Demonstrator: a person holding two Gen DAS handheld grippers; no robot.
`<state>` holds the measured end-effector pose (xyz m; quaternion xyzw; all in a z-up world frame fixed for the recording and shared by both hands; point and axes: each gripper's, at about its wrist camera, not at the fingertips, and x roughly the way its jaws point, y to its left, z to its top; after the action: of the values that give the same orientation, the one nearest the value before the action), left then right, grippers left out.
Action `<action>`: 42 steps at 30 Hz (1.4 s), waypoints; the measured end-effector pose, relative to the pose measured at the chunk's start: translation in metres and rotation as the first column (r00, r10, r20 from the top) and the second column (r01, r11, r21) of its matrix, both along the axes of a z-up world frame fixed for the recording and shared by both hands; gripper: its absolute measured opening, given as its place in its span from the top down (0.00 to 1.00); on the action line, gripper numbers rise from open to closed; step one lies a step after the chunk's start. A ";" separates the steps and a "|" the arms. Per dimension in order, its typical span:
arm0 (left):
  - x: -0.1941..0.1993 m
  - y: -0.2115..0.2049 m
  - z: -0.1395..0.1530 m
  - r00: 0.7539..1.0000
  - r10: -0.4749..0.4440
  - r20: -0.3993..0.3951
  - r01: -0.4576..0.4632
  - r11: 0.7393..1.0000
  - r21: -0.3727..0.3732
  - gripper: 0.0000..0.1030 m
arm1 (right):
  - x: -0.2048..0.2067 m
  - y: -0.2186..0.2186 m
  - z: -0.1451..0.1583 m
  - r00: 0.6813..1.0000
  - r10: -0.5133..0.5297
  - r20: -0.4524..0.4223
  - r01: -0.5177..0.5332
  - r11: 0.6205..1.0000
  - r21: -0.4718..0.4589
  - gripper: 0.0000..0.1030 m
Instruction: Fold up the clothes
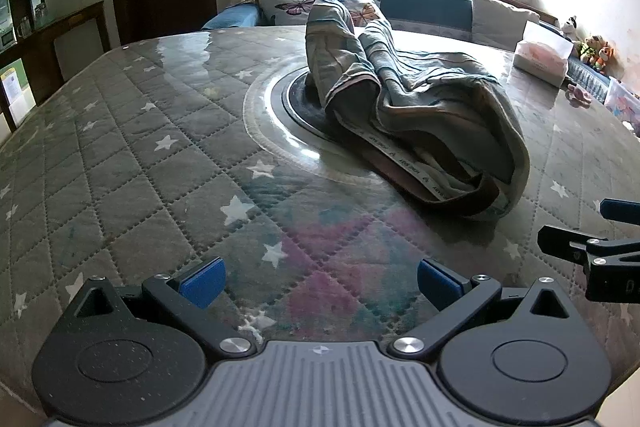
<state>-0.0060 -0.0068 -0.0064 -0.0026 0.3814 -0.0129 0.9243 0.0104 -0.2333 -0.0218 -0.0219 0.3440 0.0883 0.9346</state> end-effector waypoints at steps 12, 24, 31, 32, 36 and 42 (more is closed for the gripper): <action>0.005 -0.002 0.000 1.000 -0.011 -0.009 0.011 1.000 0.005 0.00 | 0.006 0.002 0.001 1.000 0.006 0.001 -0.006 1.000 -0.005 0.00; 0.021 0.001 0.008 1.000 -0.018 0.008 0.018 0.999 0.027 0.00 | 0.028 0.010 0.017 0.998 0.045 0.036 -0.043 0.998 -0.039 0.00; 0.045 0.015 0.026 0.999 0.006 0.053 -0.009 0.999 0.047 0.00 | 0.053 0.022 0.037 0.993 0.085 0.081 -0.080 0.994 -0.070 0.00; 0.050 0.018 0.029 0.998 0.012 0.059 -0.015 0.999 0.047 0.00 | 0.058 0.025 0.039 0.992 0.092 0.086 -0.086 0.993 -0.078 0.01; 0.073 0.031 0.045 0.996 0.039 0.086 -0.042 0.999 0.027 0.01 | 0.076 0.032 0.048 0.988 0.110 0.104 -0.100 0.990 -0.096 0.04; 0.122 0.039 0.065 0.990 0.066 0.121 -0.068 0.998 0.012 0.06 | 0.104 0.042 0.052 0.985 0.141 0.097 -0.129 0.985 -0.114 0.12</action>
<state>0.1163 0.0319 0.0586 -0.0074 0.3247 0.0211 0.9456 0.1140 -0.1908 0.0302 -0.1001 0.2966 0.1315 0.9406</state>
